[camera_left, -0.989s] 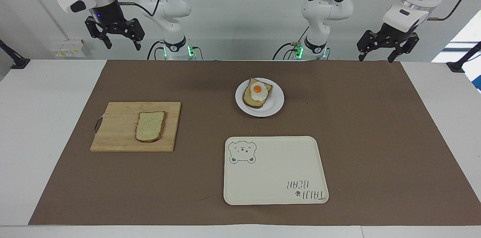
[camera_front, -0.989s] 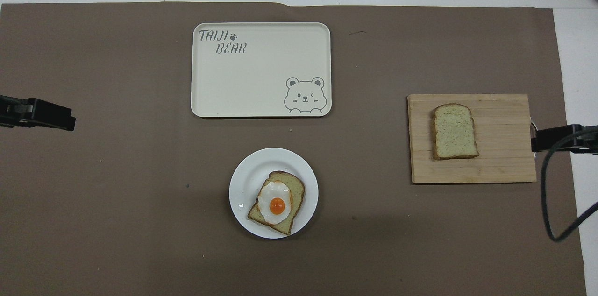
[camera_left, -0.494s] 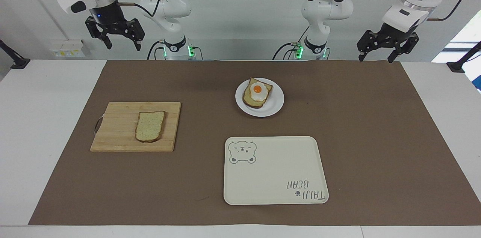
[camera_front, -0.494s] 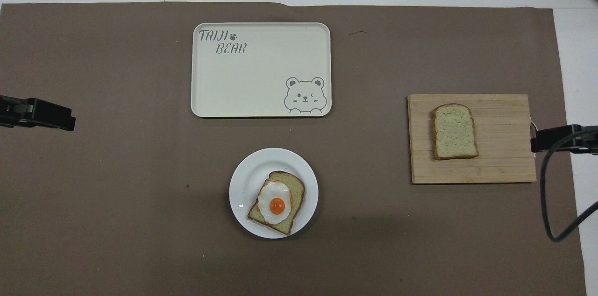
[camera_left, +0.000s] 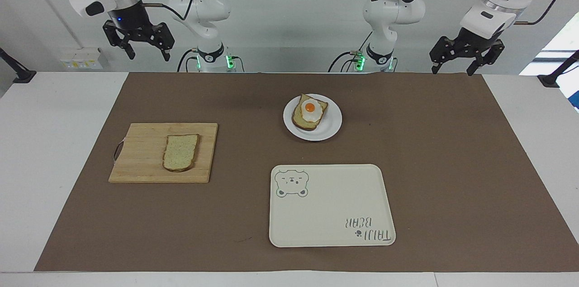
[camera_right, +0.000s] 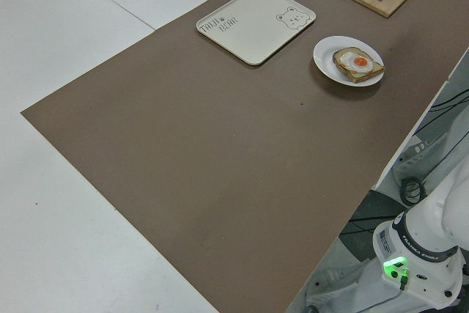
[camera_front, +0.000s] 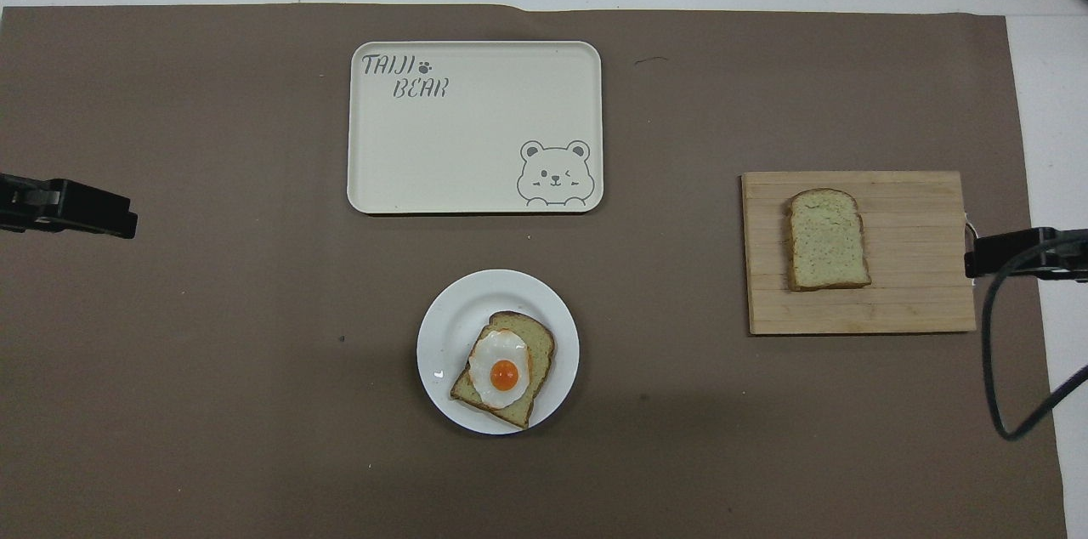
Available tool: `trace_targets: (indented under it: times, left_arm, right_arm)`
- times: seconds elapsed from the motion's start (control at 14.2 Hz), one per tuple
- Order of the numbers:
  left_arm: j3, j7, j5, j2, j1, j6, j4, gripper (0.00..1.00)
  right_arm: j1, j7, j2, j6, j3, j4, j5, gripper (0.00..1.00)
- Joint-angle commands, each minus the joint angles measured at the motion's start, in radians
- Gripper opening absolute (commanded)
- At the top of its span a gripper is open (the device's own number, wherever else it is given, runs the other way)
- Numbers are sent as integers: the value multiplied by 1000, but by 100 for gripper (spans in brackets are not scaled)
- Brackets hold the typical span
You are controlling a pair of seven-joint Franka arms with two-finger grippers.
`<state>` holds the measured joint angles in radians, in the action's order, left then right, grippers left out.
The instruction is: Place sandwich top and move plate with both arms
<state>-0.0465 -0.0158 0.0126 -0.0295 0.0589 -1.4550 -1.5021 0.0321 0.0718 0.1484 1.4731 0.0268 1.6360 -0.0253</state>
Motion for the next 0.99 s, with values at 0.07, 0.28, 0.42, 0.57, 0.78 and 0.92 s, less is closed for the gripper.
trace_targets:
  times: [0.07,0.28,0.42,0.57,0.78,0.92]
  left_arm:
    - [-10,4,-3,-7,-17,-4,2,100]
    - [-10,4,-3,-7,-16,-4,2,100]
    - [-10,4,-3,-7,-17,-4,2,100]
    - [-10,4,-3,-7,-16,-4,2,100]
    - [-10,4,-3,-7,-16,-4,2,100]
    - [-10,4,-3,-7,-17,-4,2,100]
  right_arm:
    - [-12,-27,23,-4,-5,25,4,100]
    - [-12,-29,25,-4,-5,30,4,100]
    - [-12,-29,25,-4,-5,33,4,100]
    - [-8,-27,25,-4,-5,38,5,100]
    - [-9,-29,25,-4,-5,38,5,100]
    - [-9,-29,25,-4,-5,38,5,100]
